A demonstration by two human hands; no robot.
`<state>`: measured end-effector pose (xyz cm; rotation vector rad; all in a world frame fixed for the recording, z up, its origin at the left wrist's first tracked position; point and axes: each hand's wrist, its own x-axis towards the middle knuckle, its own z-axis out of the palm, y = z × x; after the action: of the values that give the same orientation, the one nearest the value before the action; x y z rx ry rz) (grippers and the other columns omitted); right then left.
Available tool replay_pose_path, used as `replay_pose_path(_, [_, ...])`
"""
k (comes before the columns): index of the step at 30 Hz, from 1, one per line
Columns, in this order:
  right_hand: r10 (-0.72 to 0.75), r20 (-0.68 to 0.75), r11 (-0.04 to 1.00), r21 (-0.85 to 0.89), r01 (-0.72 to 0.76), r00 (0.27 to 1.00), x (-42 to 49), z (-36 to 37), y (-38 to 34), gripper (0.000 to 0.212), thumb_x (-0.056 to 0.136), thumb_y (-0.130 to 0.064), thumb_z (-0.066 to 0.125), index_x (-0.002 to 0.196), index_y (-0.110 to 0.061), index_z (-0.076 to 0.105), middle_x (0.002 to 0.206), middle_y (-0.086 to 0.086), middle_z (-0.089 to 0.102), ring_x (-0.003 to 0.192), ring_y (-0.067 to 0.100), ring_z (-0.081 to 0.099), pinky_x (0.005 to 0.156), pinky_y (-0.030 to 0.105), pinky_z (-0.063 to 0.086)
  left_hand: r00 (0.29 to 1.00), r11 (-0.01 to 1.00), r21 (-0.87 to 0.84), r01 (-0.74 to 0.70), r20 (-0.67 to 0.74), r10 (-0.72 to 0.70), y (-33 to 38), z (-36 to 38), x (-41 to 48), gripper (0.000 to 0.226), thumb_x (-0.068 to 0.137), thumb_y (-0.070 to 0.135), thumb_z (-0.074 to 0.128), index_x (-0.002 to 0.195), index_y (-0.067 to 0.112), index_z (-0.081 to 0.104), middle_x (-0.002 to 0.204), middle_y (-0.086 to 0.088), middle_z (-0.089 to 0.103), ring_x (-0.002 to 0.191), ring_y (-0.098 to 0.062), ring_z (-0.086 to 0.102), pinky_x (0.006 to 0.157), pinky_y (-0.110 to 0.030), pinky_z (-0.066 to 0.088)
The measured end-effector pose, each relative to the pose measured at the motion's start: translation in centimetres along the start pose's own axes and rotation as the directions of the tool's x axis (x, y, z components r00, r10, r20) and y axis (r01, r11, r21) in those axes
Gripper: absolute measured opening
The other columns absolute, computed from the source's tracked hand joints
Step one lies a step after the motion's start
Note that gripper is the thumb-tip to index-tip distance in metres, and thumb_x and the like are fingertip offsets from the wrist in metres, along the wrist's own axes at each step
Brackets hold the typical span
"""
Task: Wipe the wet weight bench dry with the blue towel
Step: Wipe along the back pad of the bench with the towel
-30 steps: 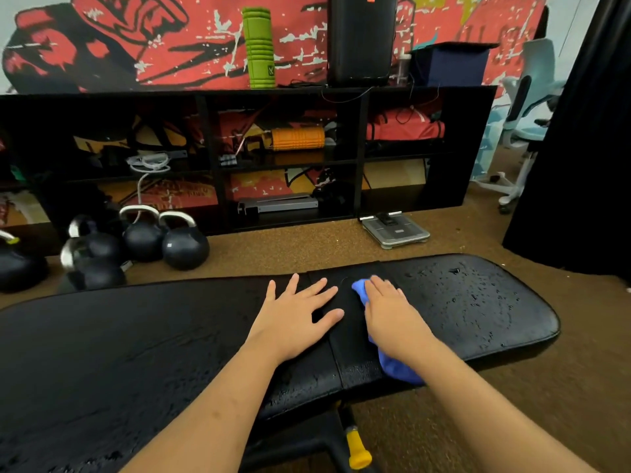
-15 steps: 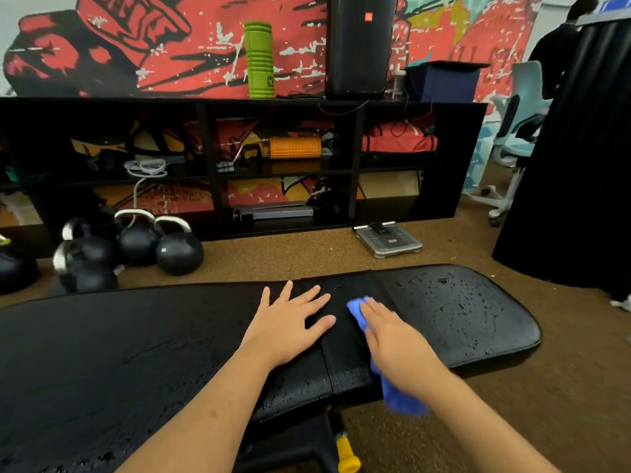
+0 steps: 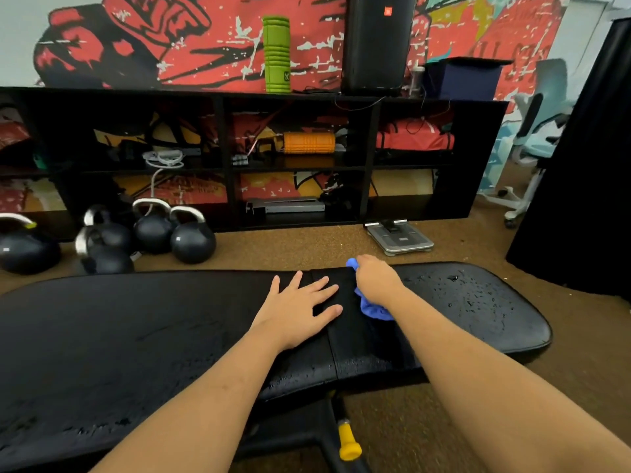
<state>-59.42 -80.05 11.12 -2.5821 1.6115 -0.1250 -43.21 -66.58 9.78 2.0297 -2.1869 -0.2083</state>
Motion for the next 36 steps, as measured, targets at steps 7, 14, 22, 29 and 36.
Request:
replay_pose_path(7, [-0.05, -0.135, 0.987, 0.142, 0.069, 0.99, -13.0, 1.4, 1.1, 0.048, 0.105, -0.022, 0.035, 0.152, -0.013, 0.031, 0.161, 0.002, 0.024, 0.145, 0.016, 0.027, 0.117, 0.029, 0.02, 1.0, 1.0, 0.001, -0.009, 0.0, 0.009, 0.2, 0.0, -0.2, 0.063, 0.094, 0.075, 0.015, 0.152, 0.051, 0.017, 0.162, 0.024, 0.009, 0.153, -0.022, -0.002, 0.121, -0.057, -0.004])
replay_pose_path(14, [-0.107, -0.071, 0.991, 0.079, 0.113, 0.992, -11.1, 1.5, 2.1, 0.041, 0.104, -0.014, 0.034, 0.144, -0.008, 0.039, 0.153, 0.009, 0.035, 0.141, 0.027, 0.033, 0.114, 0.036, 0.023, 1.0, 1.0, 0.009, -0.016, -0.008, 0.016, -0.1, 0.3, 0.1, 0.064, 0.093, 0.075, 0.014, 0.152, 0.052, 0.015, 0.162, 0.025, 0.009, 0.153, -0.022, -0.002, 0.121, -0.058, -0.005])
replay_pose_path(22, [0.041, -0.004, 0.989, 0.145, -0.04, 0.999, -2.9, -1.5, -0.7, 0.031, 0.099, -0.001, 0.036, 0.124, -0.008, 0.053, 0.119, 0.022, 0.057, 0.106, 0.038, 0.056, 0.081, 0.038, 0.045, 0.989, 0.98, -0.198, 0.014, -0.139, -0.042, -0.7, 0.9, 0.6, 0.052, 0.104, 0.052, 0.028, 0.153, 0.033, 0.033, 0.164, 0.015, 0.016, 0.152, -0.015, 0.013, 0.123, -0.052, 0.001])
replay_pose_path(29, [-0.136, -0.188, 0.941, 0.284, 0.187, 0.973, -12.6, 2.7, -3.6, 0.044, 0.099, -0.024, 0.038, 0.141, -0.017, 0.046, 0.147, -0.001, 0.046, 0.13, 0.018, 0.047, 0.103, 0.032, 0.038, 0.929, 0.907, -0.421, -0.022, -0.344, -0.138, -1.3, 0.3, 0.1, 0.039, 0.105, 0.025, 0.042, 0.14, 0.016, 0.056, 0.156, 0.001, 0.04, 0.143, -0.014, 0.036, 0.119, -0.029, 0.021])
replay_pose_path(36, [-0.095, -0.345, 0.965, 0.197, 0.171, 0.934, -17.2, 3.4, 2.8, 0.051, 0.095, -0.029, 0.033, 0.14, -0.016, 0.053, 0.146, -0.002, 0.051, 0.137, 0.008, 0.041, 0.122, 0.028, 0.016, 0.936, 0.862, -0.504, 0.047, -0.279, -0.214, -1.7, -1.3, -0.7, 0.035, 0.106, 0.023, 0.038, 0.131, 0.019, 0.063, 0.133, 0.003, 0.062, 0.122, -0.011, 0.053, 0.092, -0.016, 0.031])
